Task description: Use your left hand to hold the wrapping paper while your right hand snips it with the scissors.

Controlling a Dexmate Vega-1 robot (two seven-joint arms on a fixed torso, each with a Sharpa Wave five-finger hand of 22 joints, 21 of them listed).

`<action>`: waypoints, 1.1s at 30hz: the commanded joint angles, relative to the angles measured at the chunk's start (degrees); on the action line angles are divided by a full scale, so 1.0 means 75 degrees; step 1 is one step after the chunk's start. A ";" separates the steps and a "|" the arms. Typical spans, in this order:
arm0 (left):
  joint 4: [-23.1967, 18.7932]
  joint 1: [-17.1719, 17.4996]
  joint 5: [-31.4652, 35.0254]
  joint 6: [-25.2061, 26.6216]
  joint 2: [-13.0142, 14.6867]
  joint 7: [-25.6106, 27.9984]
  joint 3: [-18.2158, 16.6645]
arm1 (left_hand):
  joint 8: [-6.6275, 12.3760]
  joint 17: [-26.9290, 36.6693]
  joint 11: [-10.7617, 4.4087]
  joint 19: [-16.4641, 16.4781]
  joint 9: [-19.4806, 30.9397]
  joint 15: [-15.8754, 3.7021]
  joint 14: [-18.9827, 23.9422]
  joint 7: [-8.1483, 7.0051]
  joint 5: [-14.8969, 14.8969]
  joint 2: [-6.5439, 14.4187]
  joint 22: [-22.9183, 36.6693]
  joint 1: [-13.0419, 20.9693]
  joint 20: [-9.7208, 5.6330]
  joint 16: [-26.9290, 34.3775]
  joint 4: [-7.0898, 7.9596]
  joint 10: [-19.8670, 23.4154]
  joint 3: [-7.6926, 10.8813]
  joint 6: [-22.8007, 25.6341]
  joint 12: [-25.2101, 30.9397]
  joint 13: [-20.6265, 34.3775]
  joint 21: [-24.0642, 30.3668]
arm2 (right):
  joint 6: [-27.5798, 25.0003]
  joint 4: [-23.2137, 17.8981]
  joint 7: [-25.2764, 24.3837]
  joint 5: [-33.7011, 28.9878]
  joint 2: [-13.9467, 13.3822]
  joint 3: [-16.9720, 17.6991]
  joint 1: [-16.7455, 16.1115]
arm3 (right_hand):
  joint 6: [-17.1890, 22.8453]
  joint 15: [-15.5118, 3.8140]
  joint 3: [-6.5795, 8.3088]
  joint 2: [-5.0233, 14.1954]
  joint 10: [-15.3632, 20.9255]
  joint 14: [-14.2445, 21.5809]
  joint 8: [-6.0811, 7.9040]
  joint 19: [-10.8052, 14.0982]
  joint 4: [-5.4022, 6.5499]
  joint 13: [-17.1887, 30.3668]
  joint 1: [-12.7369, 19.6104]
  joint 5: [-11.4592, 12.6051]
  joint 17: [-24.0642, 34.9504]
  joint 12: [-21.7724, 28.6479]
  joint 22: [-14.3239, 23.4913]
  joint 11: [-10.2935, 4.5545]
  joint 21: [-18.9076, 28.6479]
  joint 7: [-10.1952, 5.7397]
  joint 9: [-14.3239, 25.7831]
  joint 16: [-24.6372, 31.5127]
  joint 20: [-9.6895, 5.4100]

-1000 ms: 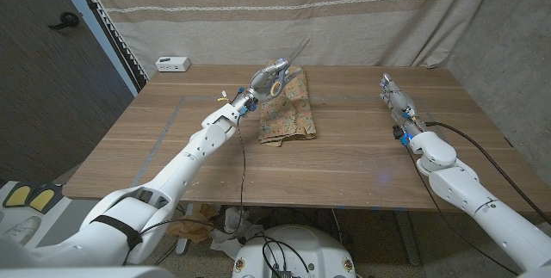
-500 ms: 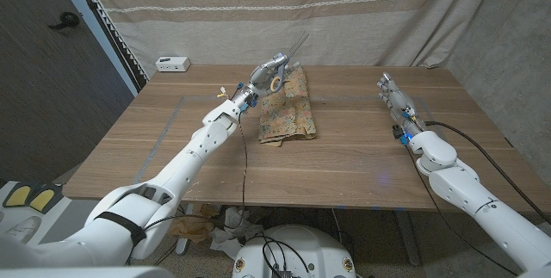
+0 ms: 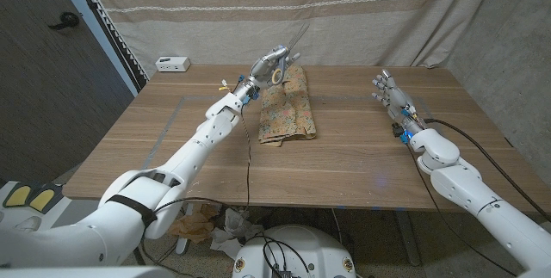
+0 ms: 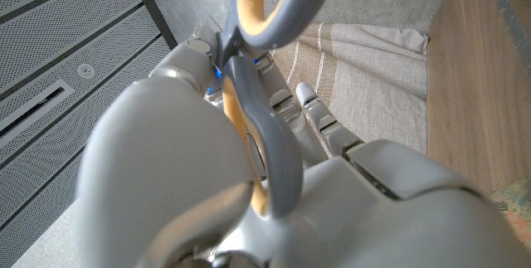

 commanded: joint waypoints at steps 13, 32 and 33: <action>0.2301 -0.1089 -0.0019 -0.0449 -0.0943 -0.1119 -0.0434 | 0.0100 -0.0020 -0.0383 -0.0013 0.0101 -0.0022 -0.0102 -0.0046 0.0040 0.0444 0.0029 0.0478 -0.1060 -0.0007 -0.0001 0.0346 -0.0063 -0.0086 0.0039 -0.0021 -0.0082 | -0.0311 -0.0292 0.1193 0.1065 -0.0052 0.0007 -0.0059 | 0.1086 0.0286 -0.0016 0.0153 0.0030 0.0130 0.0310 0.0029 -0.0056 0.0029 0.0073 -0.0056 0.0031 0.0046 0.0033 0.0283 -0.0056 -0.0232 0.0070 -0.0036 0.0283; 0.2258 -0.1172 0.0212 -0.0450 -0.1095 -0.1240 -0.0502 | 0.0135 -0.0065 -0.0386 -0.0003 0.0184 -0.0028 -0.0224 -0.0108 0.0096 0.0479 0.0030 0.0501 -0.1043 -0.0044 0.0021 0.0269 -0.0133 -0.0184 0.0055 -0.0057 -0.0184 | -0.0380 -0.0402 0.1983 0.1625 -0.0164 0.0095 -0.0215 | 0.1141 0.0129 0.0073 0.0355 0.1436 0.0191 0.0139 0.0132 -0.0133 0.0572 0.0221 -0.0218 0.0147 0.0965 0.0097 -0.0057 -0.0121 -0.0216 0.0098 -0.0085 0.0016; 0.2269 -0.1182 0.0218 -0.0442 -0.1103 -0.1250 -0.0498 | 0.0137 -0.0066 -0.0386 -0.0002 0.0187 -0.0028 -0.0227 -0.0089 0.0098 0.0482 0.0030 0.0503 -0.1042 -0.0044 0.0021 0.0269 -0.0134 -0.0184 0.0056 -0.0059 -0.0187 | -0.0427 -0.0387 0.2080 0.1751 -0.0151 0.0110 -0.0215 | 0.1290 0.0231 0.0092 0.0381 0.1376 0.0090 0.0189 0.0066 -0.0152 0.0643 0.0259 -0.0225 0.0149 0.0991 0.0096 -0.0021 -0.0148 -0.0361 0.0100 -0.0111 -0.0027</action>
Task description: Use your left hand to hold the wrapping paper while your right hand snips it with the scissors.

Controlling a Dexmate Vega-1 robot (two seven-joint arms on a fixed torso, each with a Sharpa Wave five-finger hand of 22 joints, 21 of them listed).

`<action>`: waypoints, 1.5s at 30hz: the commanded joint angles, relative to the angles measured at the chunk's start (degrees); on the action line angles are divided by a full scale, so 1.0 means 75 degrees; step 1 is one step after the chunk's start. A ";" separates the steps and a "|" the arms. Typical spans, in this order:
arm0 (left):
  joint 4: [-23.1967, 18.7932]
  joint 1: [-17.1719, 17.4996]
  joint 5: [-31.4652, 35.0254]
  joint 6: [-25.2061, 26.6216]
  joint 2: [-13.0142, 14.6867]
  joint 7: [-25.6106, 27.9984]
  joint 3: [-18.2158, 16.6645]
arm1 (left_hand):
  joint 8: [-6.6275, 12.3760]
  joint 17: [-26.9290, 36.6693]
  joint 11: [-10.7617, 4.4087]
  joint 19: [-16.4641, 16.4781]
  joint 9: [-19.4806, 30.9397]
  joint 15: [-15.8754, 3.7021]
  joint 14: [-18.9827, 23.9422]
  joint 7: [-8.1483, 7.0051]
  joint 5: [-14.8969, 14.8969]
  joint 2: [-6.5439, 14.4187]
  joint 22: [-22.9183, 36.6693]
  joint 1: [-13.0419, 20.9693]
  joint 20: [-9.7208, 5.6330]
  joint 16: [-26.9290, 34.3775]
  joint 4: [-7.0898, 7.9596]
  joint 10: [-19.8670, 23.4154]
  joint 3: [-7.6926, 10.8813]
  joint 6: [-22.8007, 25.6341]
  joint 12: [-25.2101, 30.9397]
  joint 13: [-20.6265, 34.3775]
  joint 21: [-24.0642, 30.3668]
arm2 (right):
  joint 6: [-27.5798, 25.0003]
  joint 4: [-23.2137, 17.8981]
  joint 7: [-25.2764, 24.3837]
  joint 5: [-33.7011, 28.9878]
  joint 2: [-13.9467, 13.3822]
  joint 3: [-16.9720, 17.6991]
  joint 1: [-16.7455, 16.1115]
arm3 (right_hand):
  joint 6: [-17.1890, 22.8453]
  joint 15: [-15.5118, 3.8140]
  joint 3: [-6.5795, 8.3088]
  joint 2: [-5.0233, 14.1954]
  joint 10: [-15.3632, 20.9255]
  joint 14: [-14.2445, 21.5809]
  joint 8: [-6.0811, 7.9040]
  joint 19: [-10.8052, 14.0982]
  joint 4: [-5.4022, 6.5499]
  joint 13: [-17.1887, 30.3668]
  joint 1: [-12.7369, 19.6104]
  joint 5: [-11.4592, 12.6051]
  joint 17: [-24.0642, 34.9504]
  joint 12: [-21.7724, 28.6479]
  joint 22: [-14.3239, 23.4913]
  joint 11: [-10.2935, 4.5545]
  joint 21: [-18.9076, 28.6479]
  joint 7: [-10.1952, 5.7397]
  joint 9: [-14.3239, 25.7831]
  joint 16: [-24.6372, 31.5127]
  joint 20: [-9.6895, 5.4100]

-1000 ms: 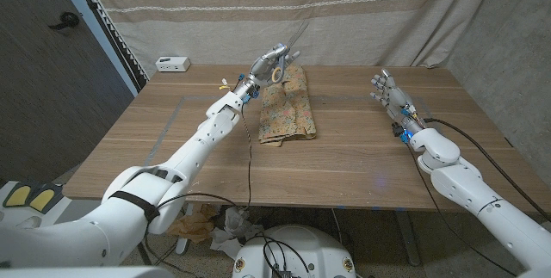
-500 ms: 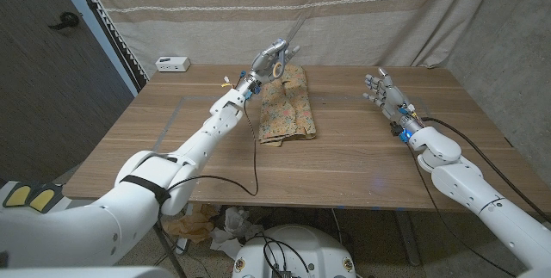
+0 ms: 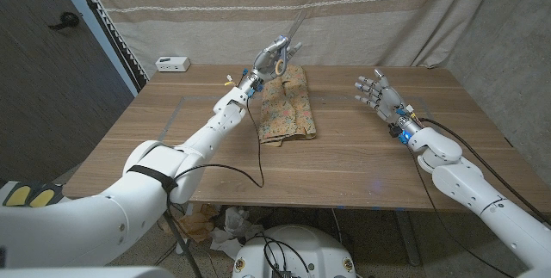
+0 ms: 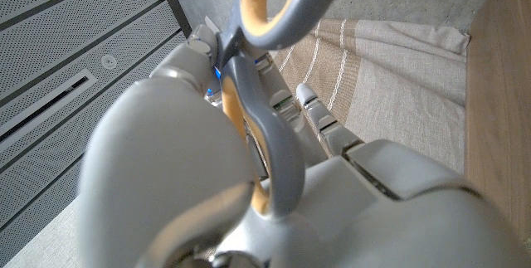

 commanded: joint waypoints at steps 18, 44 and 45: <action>0.1753 -0.0979 0.0241 -0.0191 -0.0687 -0.0746 -0.0149 | 0.0118 -0.0016 -0.0325 0.0016 0.0084 0.0015 -0.0090 0.0019 0.0095 0.0499 0.0012 0.0513 -0.1038 0.0005 0.0031 0.0295 -0.0076 -0.0055 0.0070 -0.0022 -0.0089 | -0.0024 0.0256 0.1608 0.0995 0.0076 0.0149 -0.0023 | 0.0845 -0.1240 0.0188 0.0305 0.1738 0.3486 -0.0211 0.2786 -0.0347 0.2217 0.0460 -0.0290 0.1189 0.2608 0.0811 -0.0439 0.1723 0.0088 0.0016 0.1752 -0.1031; 0.2307 -0.1290 0.0763 -0.0005 -0.1339 -0.0760 -0.0634 | 0.0172 -0.0041 -0.0323 0.0063 0.0141 0.0015 -0.0088 0.0017 0.0134 0.0523 0.0018 0.0547 -0.1040 0.0032 0.0038 0.0271 -0.0159 -0.0065 0.0131 -0.0051 -0.0201 | -0.0410 0.0455 0.2849 0.1603 0.0125 0.0097 0.0102 | 0.1070 -0.1682 0.0324 0.0056 0.3242 0.5296 -0.0500 0.3558 -0.0608 0.3579 0.0782 -0.0634 0.3523 0.4015 0.2723 -0.0735 0.3806 0.0308 0.0024 0.4687 -0.1708; 0.2306 -0.1289 0.0774 0.0004 -0.1357 -0.0777 -0.0636 | 0.0169 -0.0043 -0.0322 0.0065 0.0144 0.0015 -0.0090 0.0003 0.0136 0.0520 0.0018 0.0547 -0.1040 0.0031 0.0038 0.0270 -0.0165 -0.0079 0.0139 -0.0045 -0.0207 | -0.0420 0.0498 0.2947 0.1619 0.0147 0.0072 0.0147 | 0.1058 -0.1683 0.0323 0.0055 0.3239 0.5297 -0.0503 0.3553 -0.0606 0.3590 0.0779 -0.0635 0.3525 0.4020 0.2728 -0.0744 0.3811 0.0311 0.0024 0.4694 -0.1704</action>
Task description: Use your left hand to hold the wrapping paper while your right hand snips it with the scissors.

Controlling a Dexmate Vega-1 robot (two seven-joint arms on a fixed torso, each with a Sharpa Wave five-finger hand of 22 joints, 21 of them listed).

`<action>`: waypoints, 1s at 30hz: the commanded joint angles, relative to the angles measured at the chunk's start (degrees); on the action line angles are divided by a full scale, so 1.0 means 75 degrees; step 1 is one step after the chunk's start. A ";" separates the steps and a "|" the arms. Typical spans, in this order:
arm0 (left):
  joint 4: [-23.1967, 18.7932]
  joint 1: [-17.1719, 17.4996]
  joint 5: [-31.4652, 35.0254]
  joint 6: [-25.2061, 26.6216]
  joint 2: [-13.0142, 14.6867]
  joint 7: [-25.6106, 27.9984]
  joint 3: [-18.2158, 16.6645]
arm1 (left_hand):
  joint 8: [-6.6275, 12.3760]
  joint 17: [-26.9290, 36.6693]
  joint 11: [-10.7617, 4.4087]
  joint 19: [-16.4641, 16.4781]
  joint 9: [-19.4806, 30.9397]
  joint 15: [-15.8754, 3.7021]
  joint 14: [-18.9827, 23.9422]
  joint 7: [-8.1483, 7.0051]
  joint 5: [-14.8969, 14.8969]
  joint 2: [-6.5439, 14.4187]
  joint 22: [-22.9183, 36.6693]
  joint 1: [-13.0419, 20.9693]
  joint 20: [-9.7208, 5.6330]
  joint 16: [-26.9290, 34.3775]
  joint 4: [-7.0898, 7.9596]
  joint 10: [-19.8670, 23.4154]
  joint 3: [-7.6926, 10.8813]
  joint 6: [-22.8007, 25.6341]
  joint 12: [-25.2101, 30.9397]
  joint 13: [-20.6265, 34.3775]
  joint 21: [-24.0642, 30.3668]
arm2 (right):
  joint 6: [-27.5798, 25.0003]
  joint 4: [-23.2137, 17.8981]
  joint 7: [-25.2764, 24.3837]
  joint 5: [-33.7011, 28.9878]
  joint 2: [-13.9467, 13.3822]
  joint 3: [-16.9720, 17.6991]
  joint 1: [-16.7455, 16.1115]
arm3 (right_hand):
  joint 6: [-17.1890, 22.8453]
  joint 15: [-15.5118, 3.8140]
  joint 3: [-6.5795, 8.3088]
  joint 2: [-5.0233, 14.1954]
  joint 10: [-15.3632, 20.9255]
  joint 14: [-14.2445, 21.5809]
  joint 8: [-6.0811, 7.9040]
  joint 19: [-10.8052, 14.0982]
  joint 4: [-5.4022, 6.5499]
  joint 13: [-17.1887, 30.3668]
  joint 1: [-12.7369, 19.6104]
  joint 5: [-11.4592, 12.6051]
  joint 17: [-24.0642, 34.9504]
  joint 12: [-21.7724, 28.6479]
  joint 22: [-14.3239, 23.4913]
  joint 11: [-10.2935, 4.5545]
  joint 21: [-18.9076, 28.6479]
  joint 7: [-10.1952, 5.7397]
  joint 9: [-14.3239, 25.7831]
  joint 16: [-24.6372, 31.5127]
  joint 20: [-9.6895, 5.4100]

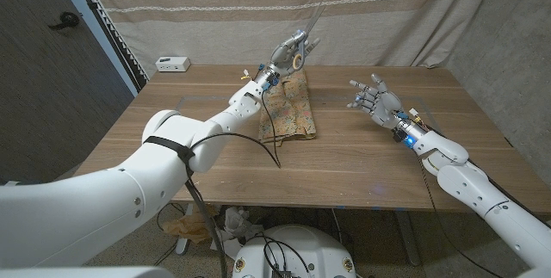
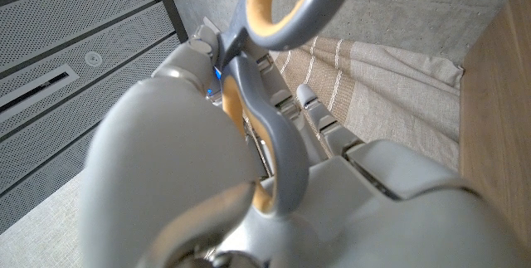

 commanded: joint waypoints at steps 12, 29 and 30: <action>0.0106 -0.0006 0.0203 0.0284 -0.0442 -0.0335 -0.0185 | 0.0056 -0.0016 -0.0294 0.0088 0.0060 -0.0033 -0.0021 0.0001 0.0080 0.0484 0.0024 0.0489 -0.1043 0.0042 -0.0002 0.0241 -0.0052 -0.0081 0.0102 0.0041 -0.0047 | -0.0372 0.0493 0.1426 0.0403 0.0308 -0.0339 0.0532 | -0.0391 -0.0857 -0.0091 -0.0106 -0.0832 -0.0785 -0.0018 -0.0029 0.0096 0.0982 -0.0206 -0.0080 0.0620 0.0239 0.0923 0.0116 0.0863 -0.0152 0.0020 0.0566 -0.0290; 0.0123 0.0059 0.0145 0.0527 -0.0677 -0.0433 -0.0290 | 0.0073 -0.0031 -0.0294 0.0105 0.0088 -0.0032 -0.0043 -0.0034 0.0104 0.0514 0.0026 0.0494 -0.1041 0.0042 0.0013 0.0181 -0.0094 -0.0111 0.0134 0.0055 -0.0110 | -0.0398 0.0830 0.1779 0.0439 0.0666 -0.0471 0.0890 | -0.0360 -0.0995 -0.0057 -0.0215 0.1300 0.0843 0.0021 0.0966 0.0004 0.0700 -0.0090 -0.0075 0.0549 0.0918 0.2022 -0.0265 0.2224 -0.0277 -0.0004 0.1623 -0.1024; 0.0126 0.0051 0.0170 0.0550 -0.0672 -0.0444 -0.0270 | 0.0079 -0.0032 -0.0294 0.0106 0.0089 -0.0032 -0.0044 -0.0031 0.0106 0.0518 0.0026 0.0494 -0.1041 0.0042 0.0015 0.0175 -0.0095 -0.0100 0.0133 0.0053 -0.0113 | -0.0409 0.0872 0.1845 0.0450 0.0688 -0.0490 0.0929 | -0.0392 -0.1005 -0.0060 -0.0237 0.1607 0.1006 0.0014 0.1097 0.0001 0.0669 -0.0087 -0.0084 0.0565 0.1021 0.2204 -0.0262 0.2416 -0.0310 -0.0004 0.1755 -0.1118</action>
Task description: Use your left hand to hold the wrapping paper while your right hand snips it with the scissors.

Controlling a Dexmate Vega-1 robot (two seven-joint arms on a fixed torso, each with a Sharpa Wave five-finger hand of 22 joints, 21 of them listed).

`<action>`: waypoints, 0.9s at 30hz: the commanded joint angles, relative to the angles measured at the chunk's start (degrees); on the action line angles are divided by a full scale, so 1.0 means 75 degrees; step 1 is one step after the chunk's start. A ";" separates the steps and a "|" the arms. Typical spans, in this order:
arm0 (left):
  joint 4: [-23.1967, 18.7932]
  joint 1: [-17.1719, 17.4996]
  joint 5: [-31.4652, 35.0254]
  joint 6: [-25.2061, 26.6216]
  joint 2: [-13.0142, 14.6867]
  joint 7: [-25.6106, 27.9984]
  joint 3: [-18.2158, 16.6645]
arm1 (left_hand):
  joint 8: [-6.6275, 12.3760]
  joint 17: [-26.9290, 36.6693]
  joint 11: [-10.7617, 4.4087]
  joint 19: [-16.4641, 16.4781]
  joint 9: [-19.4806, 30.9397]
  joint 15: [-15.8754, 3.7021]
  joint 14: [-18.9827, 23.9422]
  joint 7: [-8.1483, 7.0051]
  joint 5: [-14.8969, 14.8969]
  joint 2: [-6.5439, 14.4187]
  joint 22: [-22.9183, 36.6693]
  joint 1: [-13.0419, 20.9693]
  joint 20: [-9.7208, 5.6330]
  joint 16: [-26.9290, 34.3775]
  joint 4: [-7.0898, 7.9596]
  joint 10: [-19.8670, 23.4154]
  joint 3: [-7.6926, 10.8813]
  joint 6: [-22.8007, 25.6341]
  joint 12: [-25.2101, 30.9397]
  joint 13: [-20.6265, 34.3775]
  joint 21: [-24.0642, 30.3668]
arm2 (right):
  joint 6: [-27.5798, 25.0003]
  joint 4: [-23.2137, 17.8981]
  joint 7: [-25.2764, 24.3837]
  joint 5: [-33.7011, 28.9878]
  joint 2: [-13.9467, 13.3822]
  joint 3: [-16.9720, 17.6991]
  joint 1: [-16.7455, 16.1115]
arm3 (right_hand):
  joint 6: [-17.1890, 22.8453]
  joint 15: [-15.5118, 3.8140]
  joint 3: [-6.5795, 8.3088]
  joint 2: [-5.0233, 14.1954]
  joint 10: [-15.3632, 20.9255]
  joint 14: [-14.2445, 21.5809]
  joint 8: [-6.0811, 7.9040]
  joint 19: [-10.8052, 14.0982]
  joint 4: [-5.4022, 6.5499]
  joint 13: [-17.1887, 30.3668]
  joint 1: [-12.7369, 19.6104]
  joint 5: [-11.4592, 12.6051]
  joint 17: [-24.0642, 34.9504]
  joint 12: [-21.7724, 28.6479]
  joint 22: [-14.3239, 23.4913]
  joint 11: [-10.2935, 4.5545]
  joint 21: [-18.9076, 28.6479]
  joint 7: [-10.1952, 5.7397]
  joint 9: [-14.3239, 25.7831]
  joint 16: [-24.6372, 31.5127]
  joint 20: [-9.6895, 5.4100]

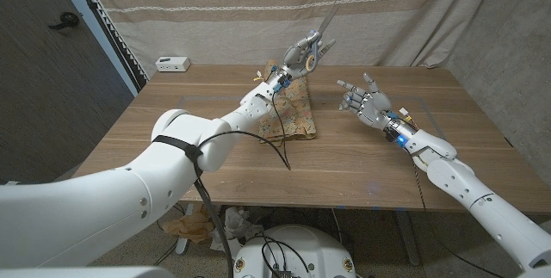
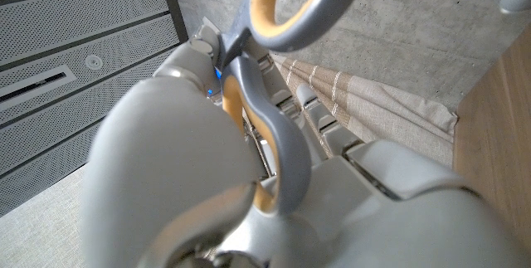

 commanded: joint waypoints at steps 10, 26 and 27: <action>0.0041 0.0011 0.0096 0.0377 -0.0220 -0.0103 0.0041 | 0.0084 -0.0015 -0.0241 0.0084 0.0039 -0.0044 0.0000 -0.0024 0.0082 0.0483 0.0027 0.0449 -0.1070 0.0038 0.0018 0.0196 -0.0060 -0.0032 0.0075 0.0060 -0.0108 | -0.0042 0.0418 0.0602 -0.0023 0.0333 -0.0216 0.0495 | -0.0181 -0.1001 0.0015 -0.0213 0.1884 0.1260 0.0001 0.0965 -0.0107 -0.0113 0.0182 -0.0022 0.0050 0.0697 0.0904 -0.0348 0.1107 -0.0130 0.0021 0.0960 -0.1166; 0.0090 -0.0077 0.0319 0.0691 -0.0364 0.0199 0.0032 | 0.0135 -0.0022 -0.0237 0.0114 0.0070 -0.0044 0.0011 -0.0032 0.0092 0.0487 0.0030 0.0479 -0.1074 0.0056 0.0004 0.0221 -0.0108 0.0009 0.0121 0.0038 -0.0167 | -0.0119 0.0589 0.1233 0.0277 0.0599 -0.0221 0.0733 | -0.0068 -0.1037 0.0466 0.0164 0.2047 0.1394 0.0065 0.1038 -0.0419 -0.0103 0.1152 0.0057 -0.0093 0.0825 0.0801 -0.0445 0.1159 -0.0301 0.0020 0.1232 -0.1173; 0.0093 -0.0084 0.0336 0.0716 -0.0374 0.0202 0.0026 | 0.0137 -0.0022 -0.0237 0.0116 0.0071 -0.0044 0.0013 -0.0032 0.0092 0.0487 0.0030 0.0481 -0.1074 0.0057 0.0003 0.0220 -0.0111 0.0012 0.0122 0.0035 -0.0170 | -0.0173 0.0575 0.1196 0.0336 0.0631 -0.0210 0.0714 | 0.0004 -0.1027 0.0580 0.0374 0.2074 0.1394 0.0084 0.1024 -0.0381 -0.0188 0.1212 0.0008 -0.0140 0.0783 0.0759 -0.0434 0.1147 -0.0306 0.0022 0.1224 -0.1174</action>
